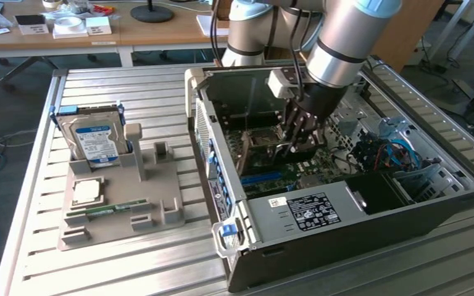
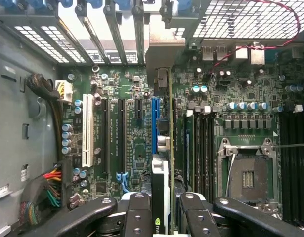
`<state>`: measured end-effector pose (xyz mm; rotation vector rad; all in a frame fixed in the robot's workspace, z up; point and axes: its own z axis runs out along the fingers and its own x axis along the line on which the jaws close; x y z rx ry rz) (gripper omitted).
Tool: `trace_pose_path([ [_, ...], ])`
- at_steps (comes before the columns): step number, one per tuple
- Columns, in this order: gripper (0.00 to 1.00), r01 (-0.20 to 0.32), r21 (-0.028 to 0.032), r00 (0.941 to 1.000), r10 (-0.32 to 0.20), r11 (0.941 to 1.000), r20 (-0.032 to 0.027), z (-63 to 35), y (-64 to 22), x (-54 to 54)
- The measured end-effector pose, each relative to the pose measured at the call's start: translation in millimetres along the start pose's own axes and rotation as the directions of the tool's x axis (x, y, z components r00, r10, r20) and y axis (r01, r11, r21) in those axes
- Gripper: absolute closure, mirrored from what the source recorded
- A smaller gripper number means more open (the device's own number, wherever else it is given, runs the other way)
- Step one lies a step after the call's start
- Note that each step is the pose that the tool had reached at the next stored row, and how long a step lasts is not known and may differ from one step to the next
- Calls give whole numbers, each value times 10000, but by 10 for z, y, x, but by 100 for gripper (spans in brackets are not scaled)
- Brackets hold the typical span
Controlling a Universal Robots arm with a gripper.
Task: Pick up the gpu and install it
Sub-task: 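Insert the gpu into the slot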
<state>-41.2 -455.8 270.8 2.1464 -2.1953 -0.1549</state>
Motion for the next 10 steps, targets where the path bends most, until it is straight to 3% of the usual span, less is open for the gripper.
trace_pose_path([
  [10,73,0,0,10000,0,10000,-2,43,46,29],
])
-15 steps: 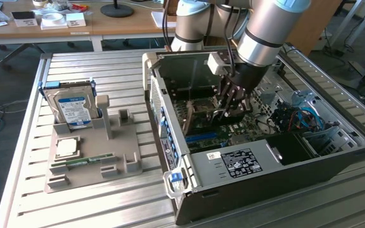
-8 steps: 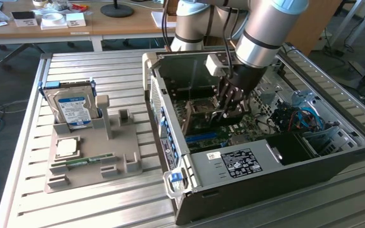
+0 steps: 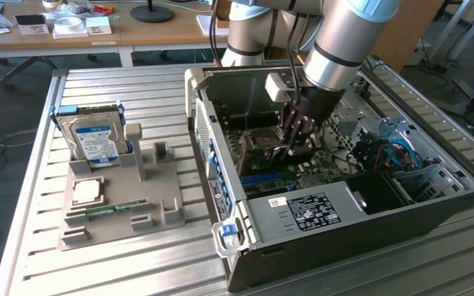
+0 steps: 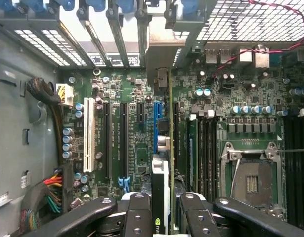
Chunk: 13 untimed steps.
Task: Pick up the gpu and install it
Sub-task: 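Insert the gpu into the slot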
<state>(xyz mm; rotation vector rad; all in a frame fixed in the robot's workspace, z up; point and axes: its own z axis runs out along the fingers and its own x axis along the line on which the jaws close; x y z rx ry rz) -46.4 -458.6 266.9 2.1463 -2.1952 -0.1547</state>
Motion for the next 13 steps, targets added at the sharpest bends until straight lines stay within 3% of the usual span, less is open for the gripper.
trace_pose_path([
  [13,73,2,2,10000,-2,10000,0,16,72,36],
])
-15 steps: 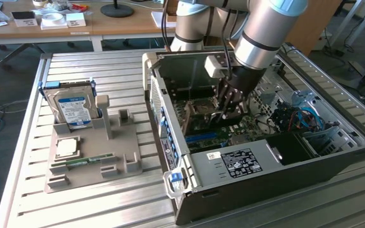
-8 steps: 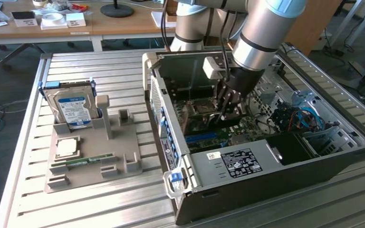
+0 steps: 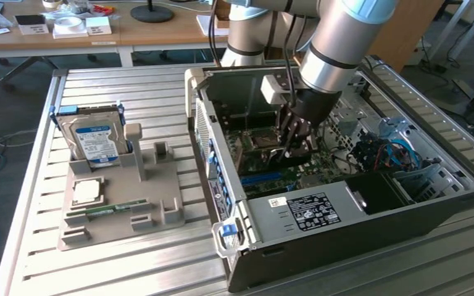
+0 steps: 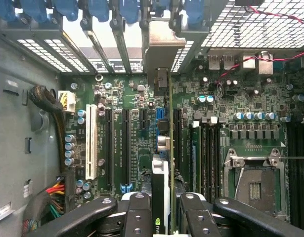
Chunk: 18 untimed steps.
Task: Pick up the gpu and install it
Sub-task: 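Insert the gpu into the slot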
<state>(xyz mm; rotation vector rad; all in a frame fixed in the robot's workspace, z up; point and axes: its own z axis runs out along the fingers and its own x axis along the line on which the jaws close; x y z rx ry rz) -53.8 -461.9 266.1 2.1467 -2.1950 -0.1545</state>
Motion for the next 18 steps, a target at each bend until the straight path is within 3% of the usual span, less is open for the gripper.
trace_pose_path([
  [18,73,-2,0,10000,2,10000,0,78,49,8],
])
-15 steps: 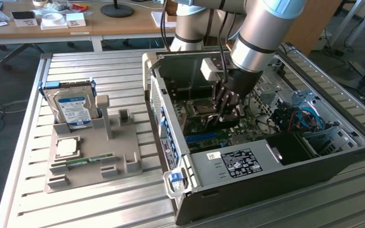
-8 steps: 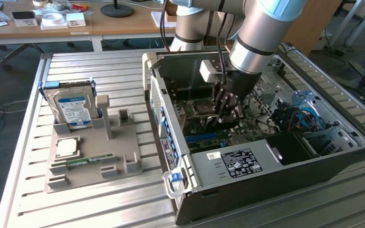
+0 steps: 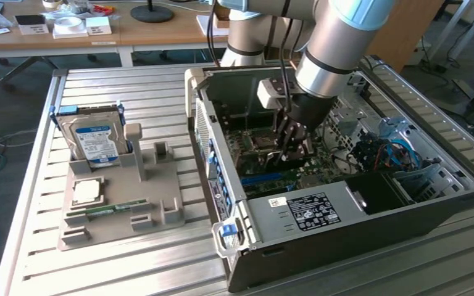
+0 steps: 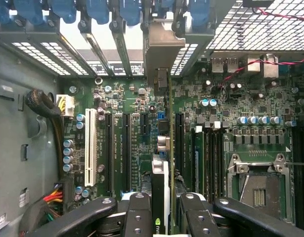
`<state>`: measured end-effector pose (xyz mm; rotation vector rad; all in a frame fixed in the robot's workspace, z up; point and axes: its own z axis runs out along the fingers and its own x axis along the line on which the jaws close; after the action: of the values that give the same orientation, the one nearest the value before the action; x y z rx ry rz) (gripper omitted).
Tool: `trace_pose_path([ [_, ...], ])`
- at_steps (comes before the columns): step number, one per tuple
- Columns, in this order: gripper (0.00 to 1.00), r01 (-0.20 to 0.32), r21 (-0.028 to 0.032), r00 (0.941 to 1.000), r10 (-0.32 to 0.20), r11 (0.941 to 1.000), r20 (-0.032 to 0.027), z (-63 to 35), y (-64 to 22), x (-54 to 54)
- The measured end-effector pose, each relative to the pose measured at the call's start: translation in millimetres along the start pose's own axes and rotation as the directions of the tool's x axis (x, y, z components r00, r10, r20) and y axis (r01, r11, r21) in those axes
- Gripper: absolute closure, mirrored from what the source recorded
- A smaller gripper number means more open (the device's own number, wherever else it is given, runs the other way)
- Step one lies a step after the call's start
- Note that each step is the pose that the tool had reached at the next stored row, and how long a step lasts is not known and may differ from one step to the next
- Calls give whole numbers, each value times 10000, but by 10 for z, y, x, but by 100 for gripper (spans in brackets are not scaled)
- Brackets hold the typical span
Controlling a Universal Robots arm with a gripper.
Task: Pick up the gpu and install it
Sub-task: 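Insert the gpu into the slot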
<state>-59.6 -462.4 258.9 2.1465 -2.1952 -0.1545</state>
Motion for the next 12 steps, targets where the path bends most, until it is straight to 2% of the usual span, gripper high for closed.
trace_pose_path([
  [12,73,0,0,10000,0,10000,0,8,47,1],
])
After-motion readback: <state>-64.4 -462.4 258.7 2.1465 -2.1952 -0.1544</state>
